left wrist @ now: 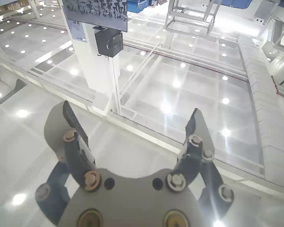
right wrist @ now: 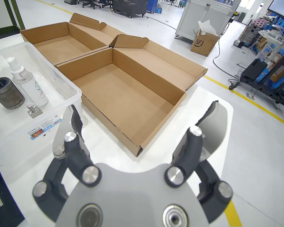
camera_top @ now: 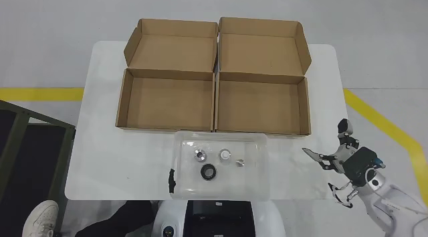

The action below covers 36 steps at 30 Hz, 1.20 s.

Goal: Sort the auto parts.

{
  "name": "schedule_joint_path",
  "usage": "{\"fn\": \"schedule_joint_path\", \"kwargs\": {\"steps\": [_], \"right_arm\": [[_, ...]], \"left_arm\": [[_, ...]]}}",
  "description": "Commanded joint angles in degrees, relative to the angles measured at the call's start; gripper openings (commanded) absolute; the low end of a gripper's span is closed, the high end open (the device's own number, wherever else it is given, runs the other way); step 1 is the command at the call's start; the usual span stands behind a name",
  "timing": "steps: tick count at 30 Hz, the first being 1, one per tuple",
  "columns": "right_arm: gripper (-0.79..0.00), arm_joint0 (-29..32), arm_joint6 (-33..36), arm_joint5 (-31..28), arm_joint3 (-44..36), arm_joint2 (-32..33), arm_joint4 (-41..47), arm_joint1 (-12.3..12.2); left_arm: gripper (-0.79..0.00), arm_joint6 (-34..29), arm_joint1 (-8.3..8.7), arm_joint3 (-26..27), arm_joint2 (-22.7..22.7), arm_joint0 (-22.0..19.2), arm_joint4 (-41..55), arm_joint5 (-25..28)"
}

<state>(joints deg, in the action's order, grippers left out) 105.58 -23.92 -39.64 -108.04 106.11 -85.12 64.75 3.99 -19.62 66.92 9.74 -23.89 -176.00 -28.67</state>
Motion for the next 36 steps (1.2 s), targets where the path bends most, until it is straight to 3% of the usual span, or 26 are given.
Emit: {"fn": "schedule_joint_path", "kwargs": {"steps": [1, 36], "right_arm": [[-0.001, 0.0, 0.0, 0.0, 0.0, 0.0, 0.0, 0.0], [0.000, -0.4, 1.7, -0.3, -0.6, -1.5, -0.8, 0.0]], "left_arm": [[0.000, 0.0, 0.00, 0.0, 0.0, 0.0, 0.0, 0.0], [0.000, 0.0, 0.00, 0.0, 0.0, 0.0, 0.0, 0.0]]}}
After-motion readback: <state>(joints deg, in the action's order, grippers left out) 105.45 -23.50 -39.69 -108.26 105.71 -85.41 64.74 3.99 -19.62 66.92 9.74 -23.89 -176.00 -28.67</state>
